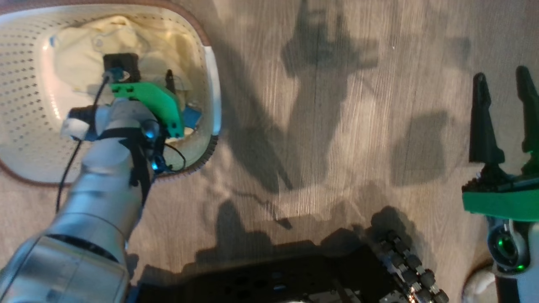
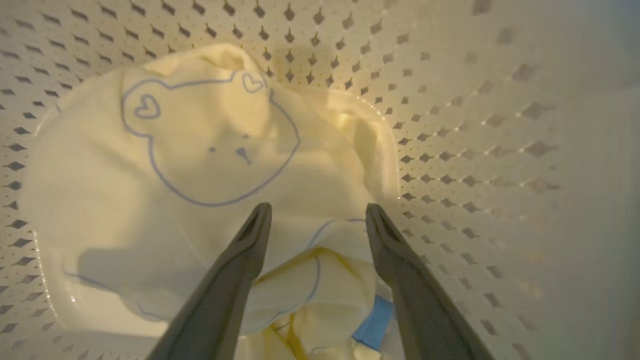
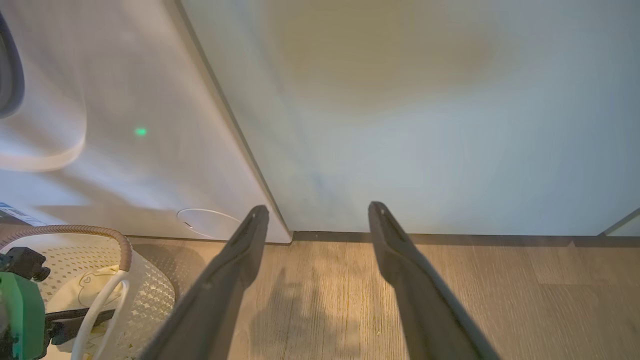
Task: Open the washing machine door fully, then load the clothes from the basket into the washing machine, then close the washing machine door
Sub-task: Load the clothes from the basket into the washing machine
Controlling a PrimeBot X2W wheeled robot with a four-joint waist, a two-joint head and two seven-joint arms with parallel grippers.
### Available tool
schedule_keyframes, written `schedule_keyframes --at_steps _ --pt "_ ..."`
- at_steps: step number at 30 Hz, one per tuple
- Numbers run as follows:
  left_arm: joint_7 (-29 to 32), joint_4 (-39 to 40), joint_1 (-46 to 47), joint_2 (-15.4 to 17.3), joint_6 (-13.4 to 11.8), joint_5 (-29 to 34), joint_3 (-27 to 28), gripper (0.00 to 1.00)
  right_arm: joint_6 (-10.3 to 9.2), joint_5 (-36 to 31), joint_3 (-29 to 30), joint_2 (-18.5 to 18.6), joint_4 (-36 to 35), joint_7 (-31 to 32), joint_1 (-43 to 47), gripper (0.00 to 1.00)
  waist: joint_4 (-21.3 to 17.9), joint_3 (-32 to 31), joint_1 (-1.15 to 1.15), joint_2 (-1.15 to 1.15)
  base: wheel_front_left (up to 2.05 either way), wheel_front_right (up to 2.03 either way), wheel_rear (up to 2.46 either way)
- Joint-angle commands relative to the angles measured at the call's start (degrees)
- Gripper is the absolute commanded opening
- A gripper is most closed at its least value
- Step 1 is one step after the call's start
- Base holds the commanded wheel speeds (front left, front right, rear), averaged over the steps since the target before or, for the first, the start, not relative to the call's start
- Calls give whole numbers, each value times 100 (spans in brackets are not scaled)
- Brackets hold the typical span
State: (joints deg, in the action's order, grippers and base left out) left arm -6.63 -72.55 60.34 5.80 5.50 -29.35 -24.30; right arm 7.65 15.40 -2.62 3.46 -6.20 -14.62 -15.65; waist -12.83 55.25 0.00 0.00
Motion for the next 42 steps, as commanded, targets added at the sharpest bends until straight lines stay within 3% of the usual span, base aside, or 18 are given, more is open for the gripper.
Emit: schedule_keyframes --at_steps 1,6,14,15,16,17,18,29,42 --pt "59 -15 -50 238 -36 -73 104 100 -16 42 -114 101 -194 -38 108 100 -131 179 0 0 0 0 0" --pt "368 -83 128 416 -249 -103 124 100 -16 139 -137 89 -227 -38 90 100 -285 464 0 0 0 0 0" --pt "885 -119 386 525 -366 -57 4 97 -16 235 -168 108 -287 -38 109 100 -362 771 0 0 0 0 0" --pt "934 -122 399 523 -389 -62 -1 63 -16 244 -174 112 -294 -38 108 100 -364 783 0 0 0 0 0" --pt "974 -124 412 524 -409 -45 -27 38 -16 249 -179 115 -300 -38 106 100 -364 794 0 0 0 0 0" --pt "974 -124 412 524 -409 -45 -27 38 -16 249 -179 115 -300 -38 106 100 -364 794 0 0 0 0 0" --pt "1001 -126 422 520 -419 -46 -36 0 -16 254 -178 117 -304 -38 102 100 -362 800 0 0 0 0 0" --pt "853 -134 415 449 -369 -149 -44 0 -16 205 -63 129 -324 -38 67 100 -199 658 0 0 0 0 0" --pt "-287 -83 449 297 -427 190 -437 0 -16 125 196 185 -286 -38 97 100 189 62 0 0 0 0 0"
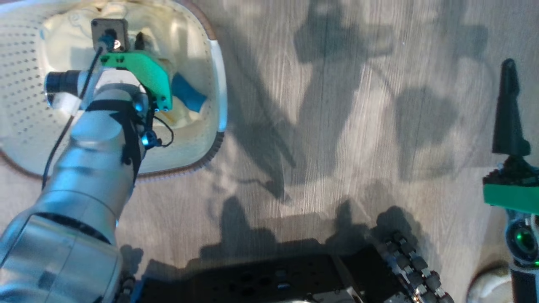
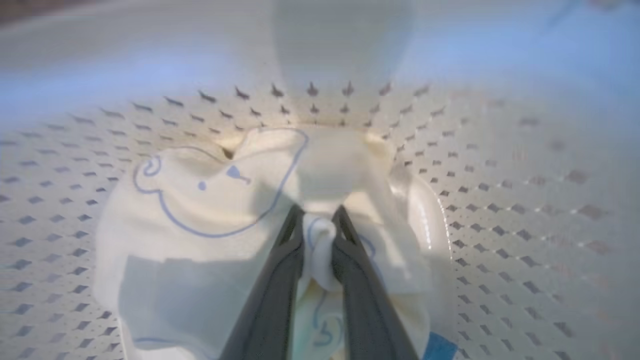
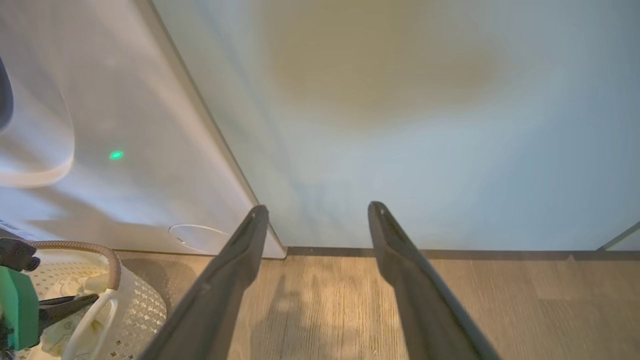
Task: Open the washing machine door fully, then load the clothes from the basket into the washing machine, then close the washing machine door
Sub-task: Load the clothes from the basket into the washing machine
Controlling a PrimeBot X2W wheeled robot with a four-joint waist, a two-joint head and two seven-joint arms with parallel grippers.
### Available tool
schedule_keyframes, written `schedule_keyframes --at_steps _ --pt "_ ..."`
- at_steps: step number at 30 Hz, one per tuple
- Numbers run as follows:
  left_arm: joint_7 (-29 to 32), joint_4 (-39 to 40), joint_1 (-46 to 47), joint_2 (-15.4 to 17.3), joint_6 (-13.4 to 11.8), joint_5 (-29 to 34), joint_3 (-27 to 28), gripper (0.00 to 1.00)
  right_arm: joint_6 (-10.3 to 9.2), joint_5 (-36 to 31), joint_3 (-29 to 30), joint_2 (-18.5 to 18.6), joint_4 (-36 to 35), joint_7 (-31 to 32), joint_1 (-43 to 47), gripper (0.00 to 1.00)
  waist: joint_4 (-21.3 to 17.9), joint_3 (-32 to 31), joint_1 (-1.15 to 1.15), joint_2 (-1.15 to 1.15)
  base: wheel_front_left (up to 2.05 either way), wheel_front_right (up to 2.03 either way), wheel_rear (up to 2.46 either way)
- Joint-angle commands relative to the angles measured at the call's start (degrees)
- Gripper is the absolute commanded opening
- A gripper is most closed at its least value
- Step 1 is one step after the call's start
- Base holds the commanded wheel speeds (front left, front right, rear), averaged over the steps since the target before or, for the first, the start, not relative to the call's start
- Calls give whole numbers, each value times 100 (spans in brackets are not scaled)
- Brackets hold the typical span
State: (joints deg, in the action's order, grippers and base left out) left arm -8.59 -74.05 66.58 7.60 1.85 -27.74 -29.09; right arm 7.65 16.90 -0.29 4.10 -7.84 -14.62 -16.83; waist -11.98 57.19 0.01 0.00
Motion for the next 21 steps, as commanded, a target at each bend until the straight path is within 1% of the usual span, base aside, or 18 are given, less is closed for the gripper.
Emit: schedule_keyframes --at_steps 1,6,10,19,20,21 --pt "-182 73 -185 98 -68 30 36 0 -16 -42 -2 128 -121 -38 226 100 137 -189 -1 0 0 0 0" --pt "-532 205 -307 5 -160 23 42 0 -16 -94 153 152 -109 -38 301 100 293 -551 -1 0 0 0 0" --pt "-628 498 -499 -2 -242 42 76 0 -16 -145 290 158 -99 -38 396 100 400 -867 -1 0 0 0 0" --pt "-640 2173 -1405 164 -573 353 329 0 -16 -285 476 190 -71 -38 682 100 631 -1606 -1 0 0 0 0" --pt "-640 2173 -1405 164 -573 353 329 0 -16 -285 476 190 -71 -38 682 100 631 -1606 -1 0 0 0 0" --pt "-640 2348 -1515 187 -610 398 357 0 -16 -303 490 194 -60 -38 713 100 649 -1694 -1 0 0 0 0"
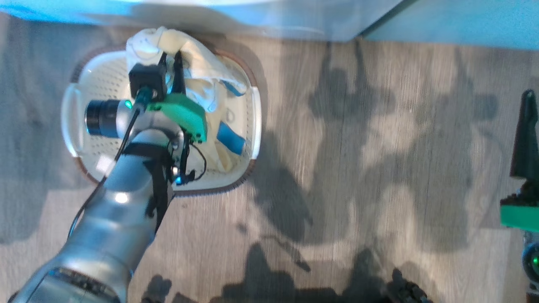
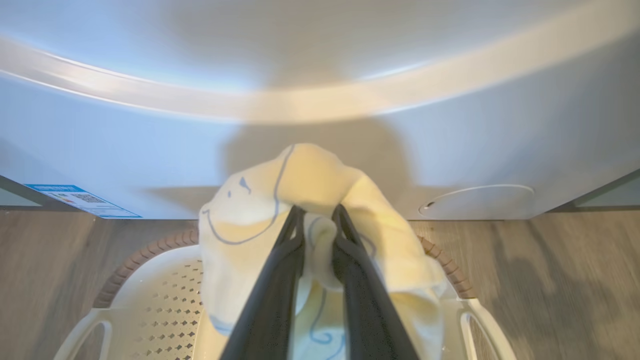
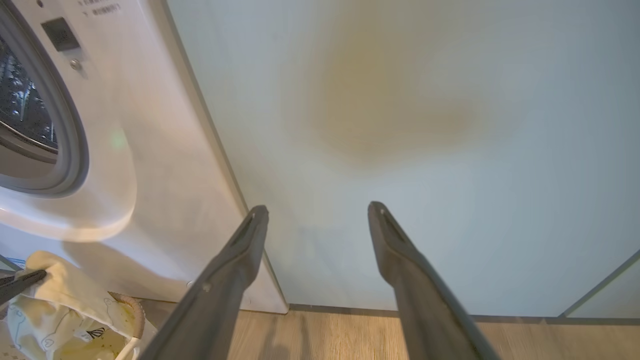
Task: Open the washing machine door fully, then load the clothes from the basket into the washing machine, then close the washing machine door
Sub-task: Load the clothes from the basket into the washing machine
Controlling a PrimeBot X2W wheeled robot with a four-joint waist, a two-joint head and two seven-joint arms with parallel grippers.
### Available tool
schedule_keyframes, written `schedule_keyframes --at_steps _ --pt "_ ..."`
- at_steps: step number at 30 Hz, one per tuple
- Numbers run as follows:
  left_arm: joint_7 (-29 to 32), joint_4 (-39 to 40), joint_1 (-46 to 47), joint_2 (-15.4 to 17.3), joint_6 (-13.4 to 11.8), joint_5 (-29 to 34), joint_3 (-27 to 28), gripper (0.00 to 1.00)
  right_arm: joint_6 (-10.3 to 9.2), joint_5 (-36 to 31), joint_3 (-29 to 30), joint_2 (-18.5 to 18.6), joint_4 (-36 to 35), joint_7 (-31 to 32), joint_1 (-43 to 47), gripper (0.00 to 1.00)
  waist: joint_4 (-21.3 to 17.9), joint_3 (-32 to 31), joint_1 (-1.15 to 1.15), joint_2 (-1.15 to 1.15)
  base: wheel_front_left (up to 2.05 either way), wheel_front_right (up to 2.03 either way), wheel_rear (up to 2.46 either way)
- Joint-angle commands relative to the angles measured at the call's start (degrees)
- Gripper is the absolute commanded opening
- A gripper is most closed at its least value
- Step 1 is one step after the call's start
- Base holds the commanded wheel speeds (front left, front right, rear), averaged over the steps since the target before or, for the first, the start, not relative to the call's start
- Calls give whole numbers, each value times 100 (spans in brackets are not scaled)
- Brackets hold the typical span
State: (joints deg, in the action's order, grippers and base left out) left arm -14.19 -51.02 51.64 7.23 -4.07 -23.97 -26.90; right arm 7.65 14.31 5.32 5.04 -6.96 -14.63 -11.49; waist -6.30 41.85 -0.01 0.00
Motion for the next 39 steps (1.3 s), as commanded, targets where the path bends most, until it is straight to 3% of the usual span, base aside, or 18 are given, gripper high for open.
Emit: schedule_keyframes --at_steps 1,16,29,39 --pt "-80 236 -133 242 -50 53 180 0 -16 -58 -58 105 -149 -37 205 100 98 -246 1 0 0 0 0" --pt "-80 2848 -2327 487 -489 442 572 0 -16 -382 -69 91 65 -37 805 100 268 -1914 1 0 0 0 0" --pt "94 3909 -3672 594 -697 320 406 0 -16 -643 -138 -28 260 90 1382 100 432 -3196 1 0 0 0 0" --pt "341 4403 -4216 734 -809 263 312 0 -16 -744 -142 -144 76 272 1758 100 497 -3679 1 0 0 0 0"
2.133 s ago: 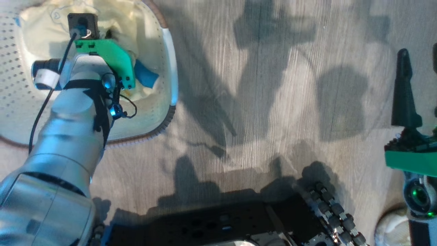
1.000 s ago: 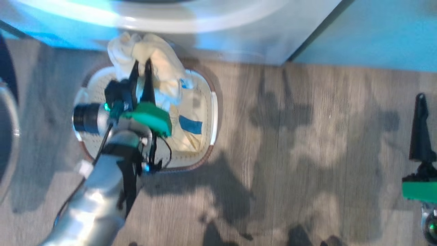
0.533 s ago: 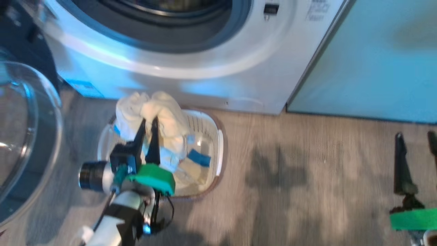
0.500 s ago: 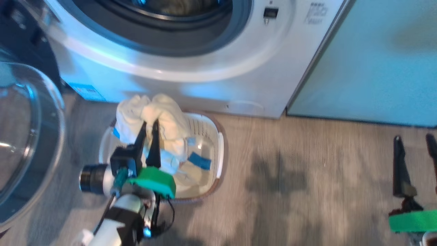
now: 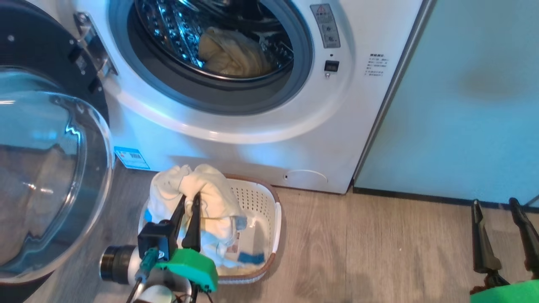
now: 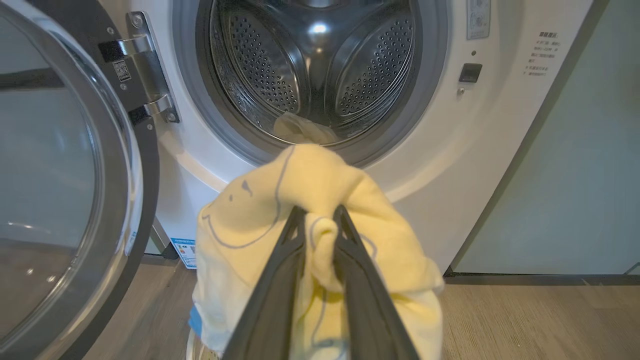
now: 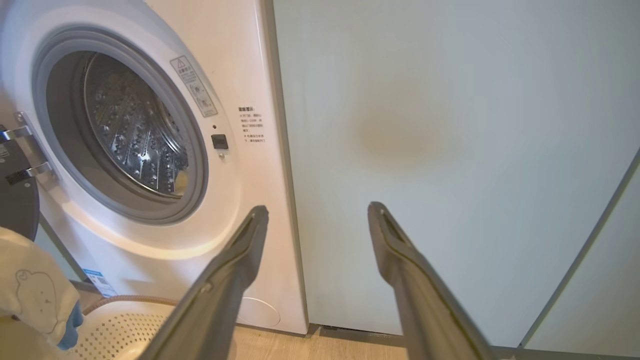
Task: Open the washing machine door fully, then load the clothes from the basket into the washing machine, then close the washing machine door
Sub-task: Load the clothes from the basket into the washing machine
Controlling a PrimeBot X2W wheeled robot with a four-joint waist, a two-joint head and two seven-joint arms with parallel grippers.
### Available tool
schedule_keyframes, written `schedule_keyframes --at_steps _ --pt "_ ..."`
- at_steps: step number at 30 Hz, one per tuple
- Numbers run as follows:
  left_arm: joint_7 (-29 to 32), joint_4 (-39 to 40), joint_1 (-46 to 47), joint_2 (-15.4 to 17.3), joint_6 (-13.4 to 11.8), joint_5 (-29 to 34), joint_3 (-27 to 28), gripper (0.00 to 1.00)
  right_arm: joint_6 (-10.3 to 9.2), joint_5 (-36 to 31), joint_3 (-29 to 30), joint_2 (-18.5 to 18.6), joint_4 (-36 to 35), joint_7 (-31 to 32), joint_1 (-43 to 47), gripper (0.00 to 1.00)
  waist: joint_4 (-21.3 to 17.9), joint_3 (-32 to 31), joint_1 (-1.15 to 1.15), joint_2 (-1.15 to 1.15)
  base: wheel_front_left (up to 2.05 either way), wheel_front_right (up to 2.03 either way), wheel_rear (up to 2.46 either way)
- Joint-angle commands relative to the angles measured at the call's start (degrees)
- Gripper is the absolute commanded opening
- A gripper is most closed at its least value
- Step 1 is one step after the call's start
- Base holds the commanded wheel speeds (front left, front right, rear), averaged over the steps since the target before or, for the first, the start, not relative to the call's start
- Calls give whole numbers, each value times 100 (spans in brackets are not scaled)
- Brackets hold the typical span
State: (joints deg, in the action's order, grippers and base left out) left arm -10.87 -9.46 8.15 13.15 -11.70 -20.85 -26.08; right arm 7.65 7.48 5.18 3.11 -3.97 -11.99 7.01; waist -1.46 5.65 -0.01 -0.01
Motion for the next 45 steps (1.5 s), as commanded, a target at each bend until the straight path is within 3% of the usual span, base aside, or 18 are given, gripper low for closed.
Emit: schedule_keyframes --at_steps 1,27,45 --pt "26 287 100 157 -61 -53 230 0 -16 -71 -133 42 -238 15 -68 100 13 -75 1 1 0 0 0" --pt "110 446 177 203 -144 -141 196 0 -16 -23 -247 -21 -249 7 -48 100 -15 42 1 1 0 0 0" --pt "-7 -216 1587 215 -1 -276 539 0 -16 146 -337 5 -233 -160 -587 100 -460 1271 1 1 0 0 0"
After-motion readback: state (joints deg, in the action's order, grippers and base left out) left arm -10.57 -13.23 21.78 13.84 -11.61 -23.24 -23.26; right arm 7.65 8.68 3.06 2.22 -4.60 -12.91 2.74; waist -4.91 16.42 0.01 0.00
